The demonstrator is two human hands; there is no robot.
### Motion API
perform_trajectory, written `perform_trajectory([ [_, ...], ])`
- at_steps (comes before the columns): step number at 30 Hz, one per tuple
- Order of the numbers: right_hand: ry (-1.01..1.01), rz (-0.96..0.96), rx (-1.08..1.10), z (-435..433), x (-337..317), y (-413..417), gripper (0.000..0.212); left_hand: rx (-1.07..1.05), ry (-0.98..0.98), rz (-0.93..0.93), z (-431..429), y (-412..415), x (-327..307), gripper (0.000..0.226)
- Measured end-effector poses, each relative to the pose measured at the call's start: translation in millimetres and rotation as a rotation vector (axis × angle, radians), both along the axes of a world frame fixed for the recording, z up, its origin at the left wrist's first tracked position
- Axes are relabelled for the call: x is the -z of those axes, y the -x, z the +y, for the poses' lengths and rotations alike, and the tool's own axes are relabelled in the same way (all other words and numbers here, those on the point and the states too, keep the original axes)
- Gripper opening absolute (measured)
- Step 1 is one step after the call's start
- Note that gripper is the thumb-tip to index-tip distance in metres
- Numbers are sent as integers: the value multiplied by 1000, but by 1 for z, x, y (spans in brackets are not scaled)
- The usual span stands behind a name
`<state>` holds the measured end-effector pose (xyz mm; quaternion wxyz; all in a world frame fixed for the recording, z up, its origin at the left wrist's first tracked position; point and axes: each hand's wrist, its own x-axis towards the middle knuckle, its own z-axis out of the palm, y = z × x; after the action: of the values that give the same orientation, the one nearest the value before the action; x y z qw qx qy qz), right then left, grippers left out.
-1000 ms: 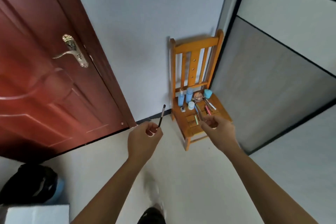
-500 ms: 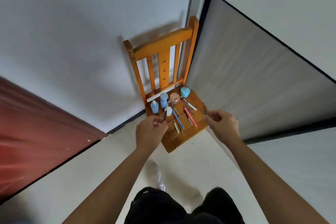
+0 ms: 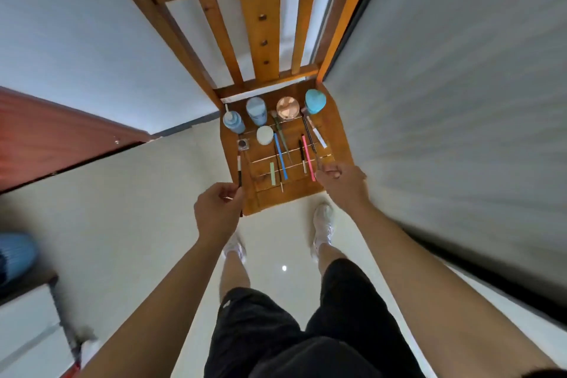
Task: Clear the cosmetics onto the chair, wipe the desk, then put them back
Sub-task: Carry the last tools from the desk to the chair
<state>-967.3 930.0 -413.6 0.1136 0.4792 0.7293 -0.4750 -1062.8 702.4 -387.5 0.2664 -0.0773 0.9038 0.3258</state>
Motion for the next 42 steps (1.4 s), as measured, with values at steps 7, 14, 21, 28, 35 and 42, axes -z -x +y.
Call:
perform_trajectory([
  [7, 1, -151, -85, 43, 129, 11, 27, -52, 65, -116, 40, -14, 140, 22],
  [14, -51, -210, -109, 49, 218, 11, 37, -60, 121, -108, 52, 11, 235, 22],
  [21, -197, -203, -64, 39, 246, -5, 28, -5, 202, -61, 53, 11, 272, 26],
  [28, -235, -205, -129, 39, 248, -8, 39, 47, 235, -27, 53, 4, 268, 34],
  [35, -313, -212, -197, 39, 201, -6, 50, 233, 228, 188, 44, 10, 209, 48],
  [42, -489, -70, -318, 36, 74, 37, 60, 442, 217, 511, 25, 50, 69, 56],
])
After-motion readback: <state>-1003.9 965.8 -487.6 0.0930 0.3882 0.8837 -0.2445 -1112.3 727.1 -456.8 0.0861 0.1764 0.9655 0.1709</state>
